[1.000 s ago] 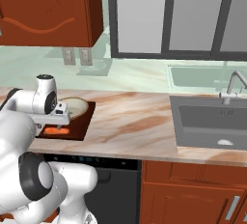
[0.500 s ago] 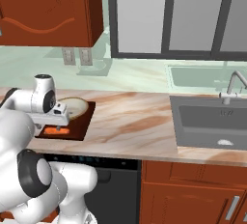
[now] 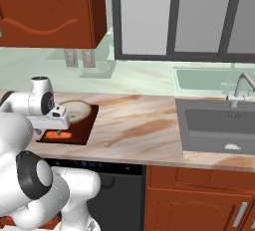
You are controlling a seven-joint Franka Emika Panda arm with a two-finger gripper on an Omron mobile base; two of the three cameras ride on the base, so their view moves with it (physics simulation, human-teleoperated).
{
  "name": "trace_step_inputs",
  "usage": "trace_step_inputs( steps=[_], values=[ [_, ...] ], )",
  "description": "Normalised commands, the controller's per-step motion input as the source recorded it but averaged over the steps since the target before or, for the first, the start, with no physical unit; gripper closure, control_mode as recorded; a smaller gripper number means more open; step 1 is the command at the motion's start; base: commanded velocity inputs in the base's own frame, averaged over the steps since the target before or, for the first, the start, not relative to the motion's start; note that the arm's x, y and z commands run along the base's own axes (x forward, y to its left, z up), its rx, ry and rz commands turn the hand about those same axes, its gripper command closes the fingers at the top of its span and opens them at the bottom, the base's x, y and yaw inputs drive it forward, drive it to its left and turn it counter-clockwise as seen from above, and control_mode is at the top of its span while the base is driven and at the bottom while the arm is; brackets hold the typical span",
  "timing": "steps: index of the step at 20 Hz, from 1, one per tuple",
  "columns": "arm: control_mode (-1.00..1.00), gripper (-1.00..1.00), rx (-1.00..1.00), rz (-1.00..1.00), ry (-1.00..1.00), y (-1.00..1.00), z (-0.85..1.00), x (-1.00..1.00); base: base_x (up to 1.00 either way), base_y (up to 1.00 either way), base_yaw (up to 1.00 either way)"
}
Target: Place the two vegetables and bowl onto the tray for setting up a vegetable dip station.
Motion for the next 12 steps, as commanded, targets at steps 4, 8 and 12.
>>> trace_step_inputs(
  steps=[4,8,12],
  values=[
    [-1.00,-1.00,0.00,0.00,0.00,0.00,0.00,-0.07,0.00,0.00,0.00],
    [-1.00,-1.00,0.00,0.00,0.00,0.00,0.00,0.00,0.00,0.00,0.00],
    [-1.00,-1.00,0.00,0.00,0.00,0.00,0.00,0.00,0.00,0.00,0.00]
  ],
)
